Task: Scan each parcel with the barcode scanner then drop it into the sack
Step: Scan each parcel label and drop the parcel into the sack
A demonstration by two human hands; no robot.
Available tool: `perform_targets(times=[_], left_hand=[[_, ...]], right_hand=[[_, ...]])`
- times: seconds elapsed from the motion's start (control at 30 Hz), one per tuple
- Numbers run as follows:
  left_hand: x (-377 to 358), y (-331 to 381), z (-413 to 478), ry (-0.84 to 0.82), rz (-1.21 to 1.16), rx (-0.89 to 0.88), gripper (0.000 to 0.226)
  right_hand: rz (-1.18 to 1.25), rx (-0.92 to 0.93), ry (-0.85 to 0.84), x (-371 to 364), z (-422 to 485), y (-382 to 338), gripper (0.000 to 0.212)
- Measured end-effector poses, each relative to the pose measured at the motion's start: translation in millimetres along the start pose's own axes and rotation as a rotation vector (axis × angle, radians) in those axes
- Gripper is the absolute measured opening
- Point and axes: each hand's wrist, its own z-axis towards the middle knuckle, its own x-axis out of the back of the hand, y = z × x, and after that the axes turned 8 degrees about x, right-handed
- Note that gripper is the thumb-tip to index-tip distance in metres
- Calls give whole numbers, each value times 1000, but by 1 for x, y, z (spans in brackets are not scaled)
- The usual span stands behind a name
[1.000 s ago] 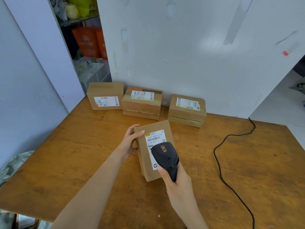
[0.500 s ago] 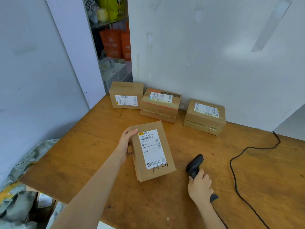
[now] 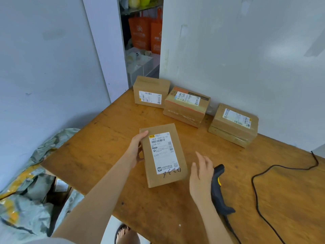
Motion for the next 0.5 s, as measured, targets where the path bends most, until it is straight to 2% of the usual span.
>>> perform_targets(times=[0.1,0.23,0.37,0.5], left_hand=[[9,5,-2,41,-43,22,67],[23,19,-18,113,-79,25,50],[56,37,-31,190,-63,-41,63],[112,36,-47,341,-179,-104,60]], right_hand=[[272,12,-154,-14,12,-39,33],[230,-17,-220,-42,19,-67,48],[217,28,-275,-82,26,-105,52],[238,102,-381,-136,25,-149,50]])
